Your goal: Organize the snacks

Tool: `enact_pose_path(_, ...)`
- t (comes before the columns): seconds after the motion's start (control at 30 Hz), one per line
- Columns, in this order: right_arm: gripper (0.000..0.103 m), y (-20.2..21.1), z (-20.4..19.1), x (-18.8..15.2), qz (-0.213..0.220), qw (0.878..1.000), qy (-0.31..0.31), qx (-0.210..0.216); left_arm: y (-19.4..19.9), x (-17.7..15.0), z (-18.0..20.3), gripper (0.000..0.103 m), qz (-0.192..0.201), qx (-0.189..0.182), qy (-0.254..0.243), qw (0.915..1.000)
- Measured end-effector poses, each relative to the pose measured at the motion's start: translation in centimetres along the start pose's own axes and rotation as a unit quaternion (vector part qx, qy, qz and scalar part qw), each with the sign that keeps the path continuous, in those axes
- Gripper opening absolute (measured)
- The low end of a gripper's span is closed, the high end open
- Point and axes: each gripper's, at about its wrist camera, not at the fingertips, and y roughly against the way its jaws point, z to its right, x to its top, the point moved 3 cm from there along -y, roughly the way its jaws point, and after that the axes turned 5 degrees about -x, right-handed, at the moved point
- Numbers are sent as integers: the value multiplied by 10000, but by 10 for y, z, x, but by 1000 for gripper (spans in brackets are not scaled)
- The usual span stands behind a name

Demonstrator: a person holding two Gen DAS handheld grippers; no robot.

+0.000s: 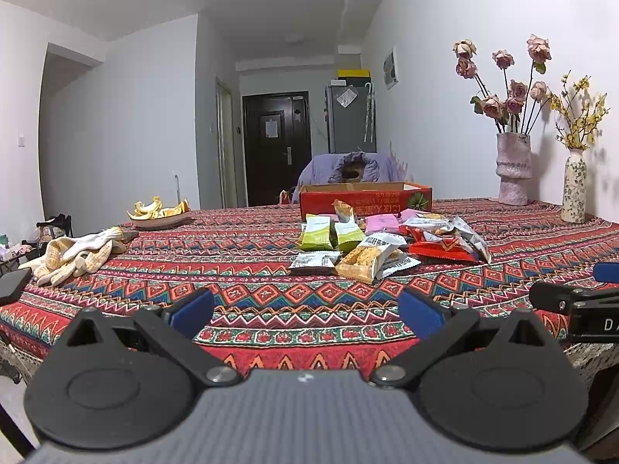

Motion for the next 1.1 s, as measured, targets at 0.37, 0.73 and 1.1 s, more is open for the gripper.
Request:
enact_pose_path(0.37,103,-1,-1,0,-5,10000,7,36,1,1,2,103,51,67,-105,9999)
enact_pose_path(0.73,103,0,-3,0,26,10000,71,46,2,2,2,103,62,89,-146,9998)
enact_pose_path(1.1,103,0,3,1,6,10000,-10,41,1,1,4,103,74,94,-255,9996)
